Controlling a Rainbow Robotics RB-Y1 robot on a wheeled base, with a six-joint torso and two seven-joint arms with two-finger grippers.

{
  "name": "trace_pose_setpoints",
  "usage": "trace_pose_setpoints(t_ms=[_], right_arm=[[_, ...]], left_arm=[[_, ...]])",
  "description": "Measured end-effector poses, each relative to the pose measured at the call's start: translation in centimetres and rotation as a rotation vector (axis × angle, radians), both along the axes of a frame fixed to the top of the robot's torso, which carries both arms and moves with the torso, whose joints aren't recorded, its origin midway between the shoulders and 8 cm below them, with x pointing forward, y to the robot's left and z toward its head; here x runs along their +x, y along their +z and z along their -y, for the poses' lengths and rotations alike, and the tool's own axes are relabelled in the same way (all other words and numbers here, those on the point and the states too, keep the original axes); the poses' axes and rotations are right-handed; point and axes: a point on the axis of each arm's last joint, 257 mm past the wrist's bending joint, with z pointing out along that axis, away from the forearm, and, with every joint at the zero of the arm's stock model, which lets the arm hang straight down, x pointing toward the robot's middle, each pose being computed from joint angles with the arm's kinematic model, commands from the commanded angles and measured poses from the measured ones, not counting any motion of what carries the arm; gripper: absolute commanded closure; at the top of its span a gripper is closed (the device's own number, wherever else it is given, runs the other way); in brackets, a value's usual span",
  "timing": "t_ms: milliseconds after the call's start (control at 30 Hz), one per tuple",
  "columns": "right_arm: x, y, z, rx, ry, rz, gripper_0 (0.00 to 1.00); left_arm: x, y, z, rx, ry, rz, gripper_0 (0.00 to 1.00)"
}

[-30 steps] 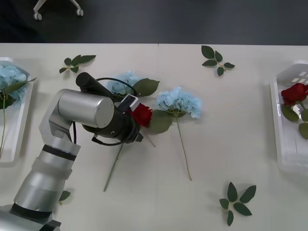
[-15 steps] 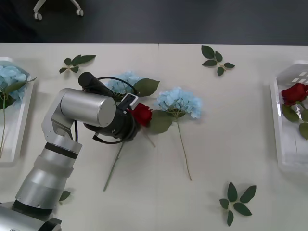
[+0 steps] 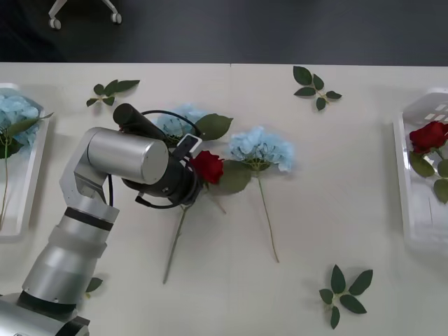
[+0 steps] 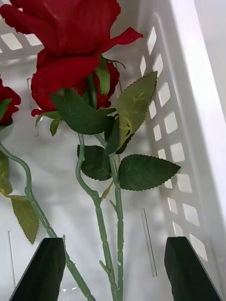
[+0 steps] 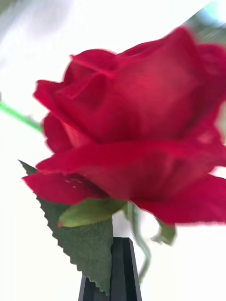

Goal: Put the red flowers into the right box and the blue flowers into the left box

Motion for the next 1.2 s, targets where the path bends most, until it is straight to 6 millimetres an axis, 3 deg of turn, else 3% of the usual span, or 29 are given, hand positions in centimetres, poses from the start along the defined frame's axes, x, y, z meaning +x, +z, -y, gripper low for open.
trace_pose_setpoints(t_ms=[200, 333, 567, 633, 667, 867, 1100, 1200], right_arm=[[0.0, 0.0, 0.1, -0.007, 0.001, -0.002, 0.38], [0.0, 0.0, 0.1, -0.007, 0.001, -0.002, 0.38], [0.0, 0.0, 0.0, -0.009, 0.005, -0.002, 0.38], [0.1, 0.1, -0.1, -0.010, 0.009, 0.000, 0.38], [0.2, 0.1, -0.3, -0.008, 0.011, 0.001, 0.38], [0.6, -0.1, -2.1, 0.033, 0.041, 0.010, 0.38], [0.6, -2.9, -6.3, 0.049, 0.128, -0.049, 0.38], [1.4, -3.0, -8.4, 0.053, 0.178, -0.054, 0.38]], left_arm=[[0.0, 3.6, 2.8, -0.131, -0.039, 0.037, 1.00], [0.3, 6.0, 3.5, -0.208, -0.043, 0.064, 1.00], [0.5, 6.7, 3.5, -0.223, -0.040, 0.076, 0.99], [0.7, 6.5, 3.1, -0.209, -0.033, 0.081, 0.24], [0.7, 6.5, 3.0, -0.204, -0.031, 0.082, 0.00], [0.8, 6.5, 2.9, -0.201, -0.029, 0.084, 0.00], [1.0, 6.1, 2.3, -0.178, -0.016, 0.088, 0.00], [1.0, 5.4, 1.3, -0.149, 0.002, 0.086, 0.00]])
